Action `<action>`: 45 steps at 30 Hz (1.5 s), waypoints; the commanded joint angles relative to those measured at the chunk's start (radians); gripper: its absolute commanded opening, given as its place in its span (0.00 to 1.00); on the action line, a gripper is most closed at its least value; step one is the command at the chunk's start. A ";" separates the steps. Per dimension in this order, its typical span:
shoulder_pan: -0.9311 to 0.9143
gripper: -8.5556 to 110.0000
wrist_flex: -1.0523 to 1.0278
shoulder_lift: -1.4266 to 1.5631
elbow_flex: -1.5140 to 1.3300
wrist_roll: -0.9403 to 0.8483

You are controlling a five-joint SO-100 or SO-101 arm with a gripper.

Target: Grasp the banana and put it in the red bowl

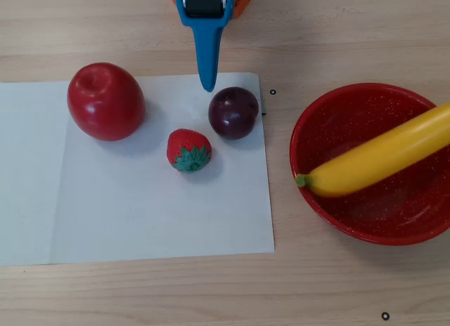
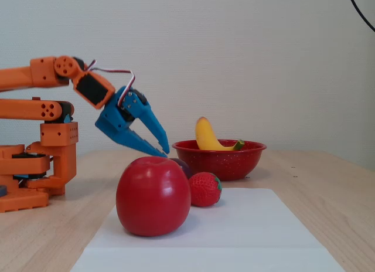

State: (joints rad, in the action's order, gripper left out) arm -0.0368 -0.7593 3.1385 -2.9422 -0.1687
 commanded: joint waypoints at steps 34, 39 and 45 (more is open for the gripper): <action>-0.006 0.08 -0.158 0.155 -0.198 -0.098; -0.006 0.08 -0.160 0.155 -0.198 -0.054; -0.005 0.08 -0.160 0.155 -0.198 -0.052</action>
State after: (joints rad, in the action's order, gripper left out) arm -0.0522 -0.9204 3.2766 -3.1263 -0.2393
